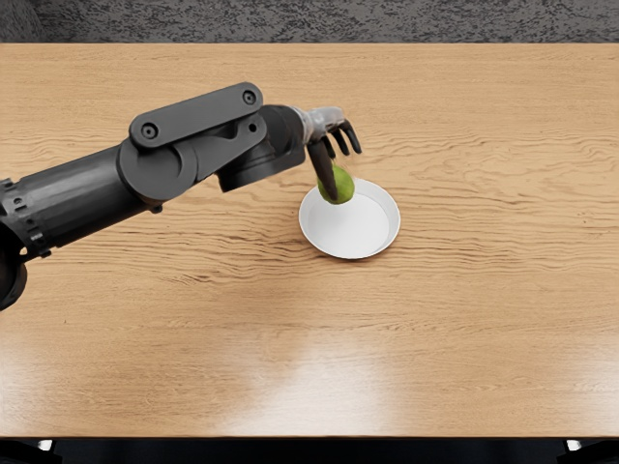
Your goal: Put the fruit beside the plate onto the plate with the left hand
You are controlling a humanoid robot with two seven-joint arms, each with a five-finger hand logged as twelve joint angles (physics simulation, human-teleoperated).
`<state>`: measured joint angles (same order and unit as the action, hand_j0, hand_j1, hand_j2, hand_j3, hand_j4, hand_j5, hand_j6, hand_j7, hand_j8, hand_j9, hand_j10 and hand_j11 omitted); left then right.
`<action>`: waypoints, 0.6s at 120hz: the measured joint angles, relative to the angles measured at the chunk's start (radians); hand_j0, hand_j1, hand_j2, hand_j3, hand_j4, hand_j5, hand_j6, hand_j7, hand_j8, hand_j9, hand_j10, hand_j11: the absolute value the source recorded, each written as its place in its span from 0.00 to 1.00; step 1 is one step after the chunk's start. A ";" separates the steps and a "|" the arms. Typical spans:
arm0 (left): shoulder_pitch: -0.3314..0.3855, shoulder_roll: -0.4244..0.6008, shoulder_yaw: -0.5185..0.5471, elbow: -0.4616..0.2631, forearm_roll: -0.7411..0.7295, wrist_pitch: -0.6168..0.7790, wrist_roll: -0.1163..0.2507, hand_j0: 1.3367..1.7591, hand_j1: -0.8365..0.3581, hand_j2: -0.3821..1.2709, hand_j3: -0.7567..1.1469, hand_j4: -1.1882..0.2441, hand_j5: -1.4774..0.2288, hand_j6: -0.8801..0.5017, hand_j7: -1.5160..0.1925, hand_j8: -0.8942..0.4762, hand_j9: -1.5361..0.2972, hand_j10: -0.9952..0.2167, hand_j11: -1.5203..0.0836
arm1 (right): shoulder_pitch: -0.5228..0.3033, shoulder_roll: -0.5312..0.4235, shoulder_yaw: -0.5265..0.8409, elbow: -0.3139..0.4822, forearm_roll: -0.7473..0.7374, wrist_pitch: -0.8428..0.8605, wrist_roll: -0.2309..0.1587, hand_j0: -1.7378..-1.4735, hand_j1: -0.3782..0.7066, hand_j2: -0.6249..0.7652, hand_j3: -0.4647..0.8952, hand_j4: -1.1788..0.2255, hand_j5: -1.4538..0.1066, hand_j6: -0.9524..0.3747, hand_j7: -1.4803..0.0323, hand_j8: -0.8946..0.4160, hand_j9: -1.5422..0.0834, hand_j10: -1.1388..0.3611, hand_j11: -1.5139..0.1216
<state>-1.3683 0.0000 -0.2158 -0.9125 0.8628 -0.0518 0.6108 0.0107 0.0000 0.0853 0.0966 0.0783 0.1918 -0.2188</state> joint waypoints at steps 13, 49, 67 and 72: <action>0.000 0.000 0.000 0.001 -0.001 0.012 0.000 0.76 0.70 0.29 0.40 0.59 0.60 0.43 0.63 0.44 0.59 0.54 0.67 | 0.000 0.000 0.000 0.000 0.000 0.000 0.000 0.30 0.03 0.45 0.34 0.84 0.93 0.72 0.98 0.68 0.95 0.76 0.93; 0.004 0.000 -0.011 -0.016 -0.030 0.021 0.000 0.76 0.81 0.26 0.40 0.69 0.72 0.51 0.74 0.52 0.70 0.66 0.79 | 0.000 0.000 0.000 0.000 0.000 0.000 0.000 0.30 0.03 0.45 0.34 0.84 0.93 0.72 0.98 0.68 0.95 0.76 0.93; 0.020 0.095 -0.047 -0.135 -0.109 0.029 0.000 0.76 0.87 0.25 0.40 0.74 0.77 0.55 0.79 0.56 0.75 0.72 0.85 | 0.001 0.000 -0.001 0.000 0.000 0.000 0.000 0.30 0.03 0.45 0.34 0.84 0.93 0.72 0.98 0.68 0.95 0.76 0.93; 0.018 0.144 -0.053 -0.192 -0.138 0.039 0.000 0.76 0.88 0.25 0.40 0.75 0.78 0.56 0.80 0.57 0.76 0.73 0.86 | 0.001 0.000 -0.001 0.000 0.000 0.000 0.000 0.30 0.03 0.45 0.34 0.84 0.93 0.72 0.98 0.68 0.95 0.76 0.93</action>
<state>-1.3498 0.1440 -0.2685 -1.1045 0.7252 -0.0125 0.6109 0.0118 0.0000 0.0845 0.0966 0.0778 0.1917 -0.2192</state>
